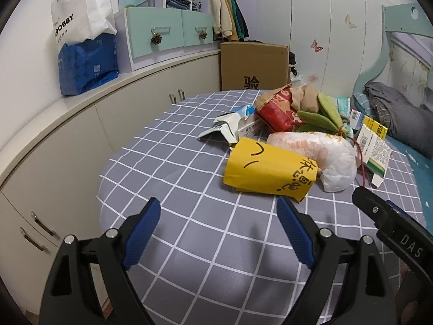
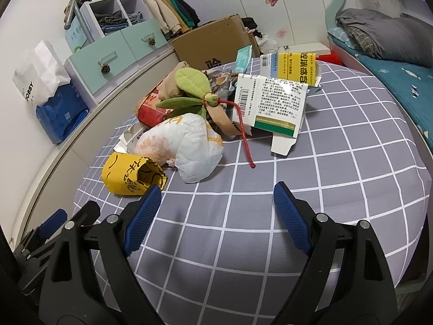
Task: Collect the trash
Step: 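Approach the yellow bag with the left tool and the white bag with the right, then grasp the yellow bag with the left tool while the right tool grasps the white bag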
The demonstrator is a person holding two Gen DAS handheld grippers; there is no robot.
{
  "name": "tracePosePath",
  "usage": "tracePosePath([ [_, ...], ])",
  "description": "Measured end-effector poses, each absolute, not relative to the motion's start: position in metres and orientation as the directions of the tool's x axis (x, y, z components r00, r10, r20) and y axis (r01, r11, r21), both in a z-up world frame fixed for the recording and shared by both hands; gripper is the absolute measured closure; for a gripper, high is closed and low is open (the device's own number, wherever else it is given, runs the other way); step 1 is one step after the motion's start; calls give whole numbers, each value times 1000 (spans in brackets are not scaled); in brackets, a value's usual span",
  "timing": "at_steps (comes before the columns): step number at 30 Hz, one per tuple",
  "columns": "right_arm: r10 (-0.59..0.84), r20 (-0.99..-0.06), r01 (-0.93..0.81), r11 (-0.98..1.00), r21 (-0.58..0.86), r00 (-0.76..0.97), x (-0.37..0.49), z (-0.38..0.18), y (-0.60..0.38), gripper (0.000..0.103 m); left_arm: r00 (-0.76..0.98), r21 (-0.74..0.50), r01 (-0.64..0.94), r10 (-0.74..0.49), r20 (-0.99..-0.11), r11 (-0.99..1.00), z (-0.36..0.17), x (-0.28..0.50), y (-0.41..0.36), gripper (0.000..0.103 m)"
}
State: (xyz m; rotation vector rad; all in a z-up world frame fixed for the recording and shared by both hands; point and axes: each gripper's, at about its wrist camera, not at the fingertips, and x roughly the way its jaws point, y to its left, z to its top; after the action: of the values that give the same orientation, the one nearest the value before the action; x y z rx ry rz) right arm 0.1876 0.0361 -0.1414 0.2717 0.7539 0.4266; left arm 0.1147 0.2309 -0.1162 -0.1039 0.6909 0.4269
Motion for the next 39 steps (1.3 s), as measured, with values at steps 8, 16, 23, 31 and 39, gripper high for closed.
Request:
tracePosePath([
  [8,482,-590,-262,868,421,648,189,-144,30,18,694,20,-398,315,-647,917,-118,120,230,17],
  [16,463,-564,-205,864,461,683,192,-141,9,13,707,58,-292,257,-659,955,-120,146,196,17],
  [23,470,-577,-171,852,496,668,206,-143,-4,13,647,180,-319,353,-676,931,-124,187,186,17],
  [31,506,-587,-191,836,515,632,219,-141,10,13,668,79,-314,279,-690,946,-125,184,214,36],
  [39,516,-613,-230,844,485,598,239,-137,51,13,696,-55,-257,146,-703,965,-131,170,247,93],
])
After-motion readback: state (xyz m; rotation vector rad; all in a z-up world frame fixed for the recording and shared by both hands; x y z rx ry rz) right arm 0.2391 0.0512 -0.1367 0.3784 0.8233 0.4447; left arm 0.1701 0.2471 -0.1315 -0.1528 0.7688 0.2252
